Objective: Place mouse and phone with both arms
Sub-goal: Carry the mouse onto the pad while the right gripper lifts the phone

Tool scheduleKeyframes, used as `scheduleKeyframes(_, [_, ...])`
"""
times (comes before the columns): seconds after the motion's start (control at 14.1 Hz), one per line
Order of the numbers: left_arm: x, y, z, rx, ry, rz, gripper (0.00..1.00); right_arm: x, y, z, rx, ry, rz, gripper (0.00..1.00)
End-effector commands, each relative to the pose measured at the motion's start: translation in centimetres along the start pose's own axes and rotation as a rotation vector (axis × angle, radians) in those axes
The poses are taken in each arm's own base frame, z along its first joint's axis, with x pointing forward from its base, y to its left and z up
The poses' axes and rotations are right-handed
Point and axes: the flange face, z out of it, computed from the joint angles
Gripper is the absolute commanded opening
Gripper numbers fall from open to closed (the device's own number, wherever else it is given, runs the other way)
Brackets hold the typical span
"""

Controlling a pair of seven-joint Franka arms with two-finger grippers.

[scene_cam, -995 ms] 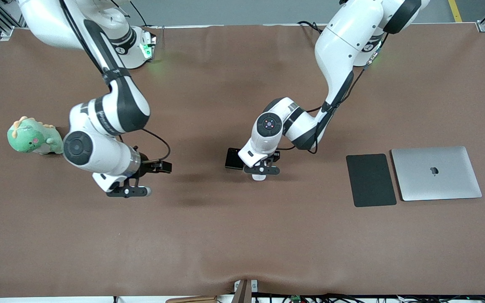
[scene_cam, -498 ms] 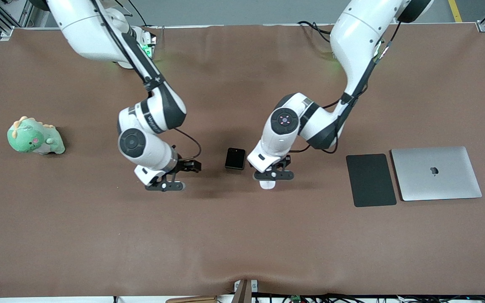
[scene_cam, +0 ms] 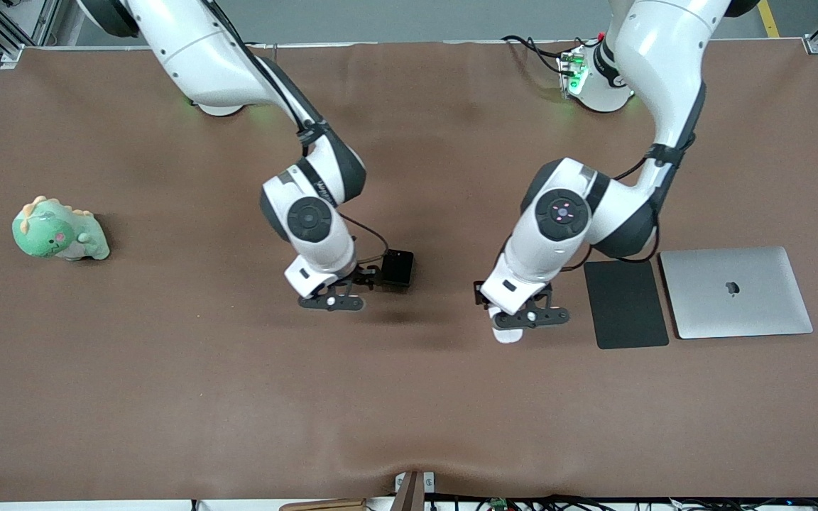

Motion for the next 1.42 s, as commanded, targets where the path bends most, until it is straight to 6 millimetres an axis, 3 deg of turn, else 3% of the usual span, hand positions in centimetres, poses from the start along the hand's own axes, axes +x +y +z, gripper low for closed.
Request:
scheduleKeyframes(0.0, [0.3, -3.9, -1.4, 0.032, -0.001, 0.027, 0.35, 0.1, -3.7, 3.2, -0.014, 0.012, -0.019, 1.0])
scheduleKeyframes(0.14, [0.9, -8.4, -1.3, 0.053, -0.018, 0.055, 0.35, -0.1, -4.2, 3.8, -0.013, 0.008, 0.023, 1.0])
scheduleKeyframes(0.28, [1.2, -11.7, -1.1, 0.065, -0.035, 0.097, 0.35, -0.2, -4.5, 3.6, -0.007, 0.009, 0.038, 1.0])
scheduleKeyframes(0.78, [1.1, -24.5, 1.5, 0.089, -0.132, 0.175, 0.36, -1.5, -6.0, 4.5, -0.006, 0.008, 0.047, 1.0])
scheduleKeyframes(1.07, [0.0, -28.0, 4.1, 0.073, -0.184, 0.22, 0.36, -2.4, -7.3, 5.4, -0.007, 0.005, 0.086, 1.0])
scheduleKeyframes(1.35, [-1.6, -29.2, 7.7, 0.054, -0.156, 0.215, 0.36, -2.4, -7.3, 5.7, -0.009, 0.002, 0.094, 1.0])
